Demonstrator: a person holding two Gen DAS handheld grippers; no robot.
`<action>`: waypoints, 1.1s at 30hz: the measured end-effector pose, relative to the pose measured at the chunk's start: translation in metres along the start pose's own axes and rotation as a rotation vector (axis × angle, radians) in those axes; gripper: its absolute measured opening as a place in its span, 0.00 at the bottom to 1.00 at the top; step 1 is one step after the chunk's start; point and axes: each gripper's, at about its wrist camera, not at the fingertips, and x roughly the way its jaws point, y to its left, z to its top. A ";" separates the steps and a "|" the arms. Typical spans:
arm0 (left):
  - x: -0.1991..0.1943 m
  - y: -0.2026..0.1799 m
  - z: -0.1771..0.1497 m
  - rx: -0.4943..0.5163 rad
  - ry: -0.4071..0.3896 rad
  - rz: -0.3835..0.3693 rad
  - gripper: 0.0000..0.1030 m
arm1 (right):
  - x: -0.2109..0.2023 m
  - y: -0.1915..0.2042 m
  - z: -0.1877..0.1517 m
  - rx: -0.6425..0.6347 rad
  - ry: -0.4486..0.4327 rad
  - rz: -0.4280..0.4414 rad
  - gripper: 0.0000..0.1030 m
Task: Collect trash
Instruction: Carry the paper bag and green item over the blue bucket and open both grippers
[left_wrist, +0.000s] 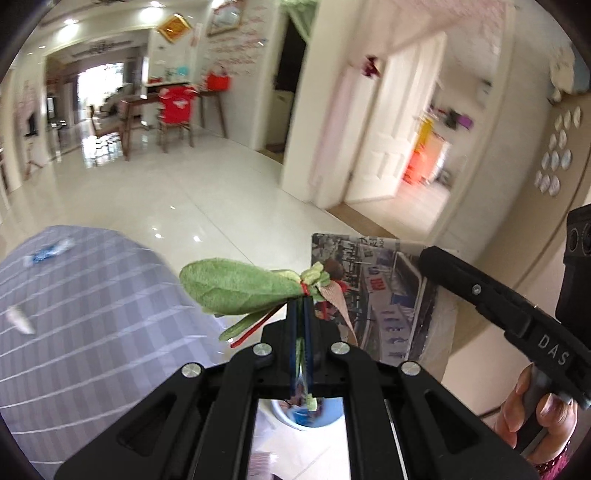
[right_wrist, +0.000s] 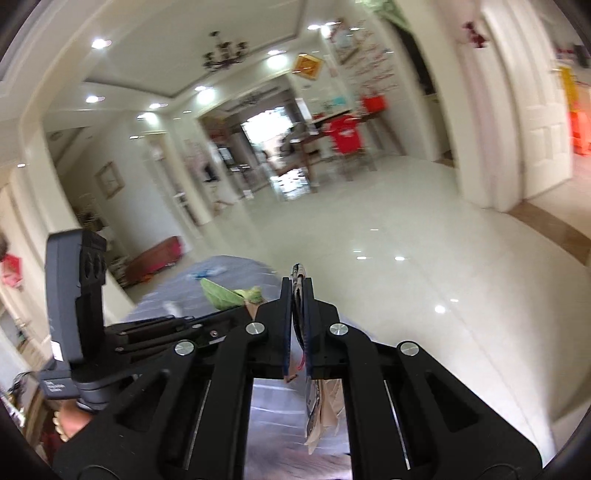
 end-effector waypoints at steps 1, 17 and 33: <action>0.016 -0.013 -0.002 0.012 0.026 -0.014 0.03 | -0.005 -0.016 -0.007 0.015 0.002 -0.027 0.05; 0.153 -0.073 -0.044 0.108 0.256 0.007 0.03 | 0.033 -0.154 -0.099 0.172 0.145 -0.185 0.57; 0.178 -0.092 -0.053 0.154 0.302 -0.001 0.04 | 0.016 -0.171 -0.101 0.247 0.096 -0.208 0.59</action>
